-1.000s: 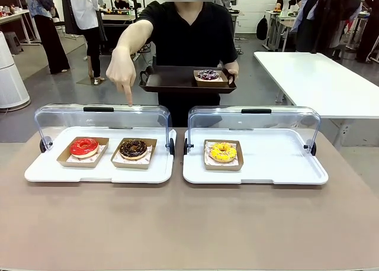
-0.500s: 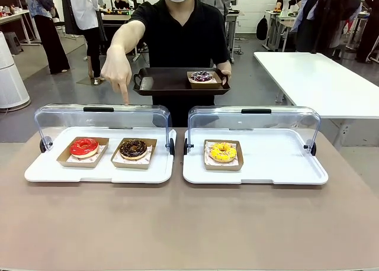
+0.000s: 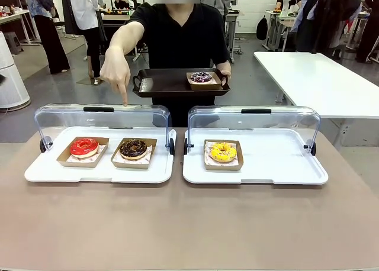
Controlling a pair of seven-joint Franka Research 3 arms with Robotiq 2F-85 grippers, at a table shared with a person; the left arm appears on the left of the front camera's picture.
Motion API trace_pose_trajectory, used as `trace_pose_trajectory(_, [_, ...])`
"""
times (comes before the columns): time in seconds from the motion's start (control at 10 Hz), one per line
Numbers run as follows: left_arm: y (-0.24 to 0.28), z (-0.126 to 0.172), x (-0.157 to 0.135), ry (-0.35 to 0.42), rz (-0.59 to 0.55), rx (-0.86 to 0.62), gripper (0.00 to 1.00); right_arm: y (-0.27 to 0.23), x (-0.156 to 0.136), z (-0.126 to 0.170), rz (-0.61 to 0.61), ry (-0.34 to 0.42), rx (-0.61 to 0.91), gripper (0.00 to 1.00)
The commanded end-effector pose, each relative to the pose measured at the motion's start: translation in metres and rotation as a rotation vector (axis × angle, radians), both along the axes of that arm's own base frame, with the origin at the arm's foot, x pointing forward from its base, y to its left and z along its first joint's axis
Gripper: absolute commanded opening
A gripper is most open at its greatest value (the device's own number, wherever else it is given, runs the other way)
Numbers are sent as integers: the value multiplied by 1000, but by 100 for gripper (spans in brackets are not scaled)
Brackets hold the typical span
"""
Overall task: Provide the desired donut to the person.
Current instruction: Pick up and lift the Paper togo box containing the Donut pointed at by the person.
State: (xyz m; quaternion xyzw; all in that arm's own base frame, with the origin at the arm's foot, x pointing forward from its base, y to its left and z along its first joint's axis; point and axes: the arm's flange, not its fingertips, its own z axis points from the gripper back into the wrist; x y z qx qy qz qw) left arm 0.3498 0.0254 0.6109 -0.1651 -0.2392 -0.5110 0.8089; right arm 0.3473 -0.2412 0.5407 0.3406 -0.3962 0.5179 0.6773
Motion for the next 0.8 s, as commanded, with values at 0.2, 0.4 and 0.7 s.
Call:
trace_pose_trajectory(0.2, [-95,-64,39,118,-212,461,100,0,0,-1,0,-7,18,100])
trace_pose_trajectory(0.4, [-123,-97,56,85,-288,508,100,0,0,-1,0,-7,18,100])
trace_pose_trajectory(0.7, [-148,-143,68,17,-384,485,100,0,0,-1,0,-7,18,100])
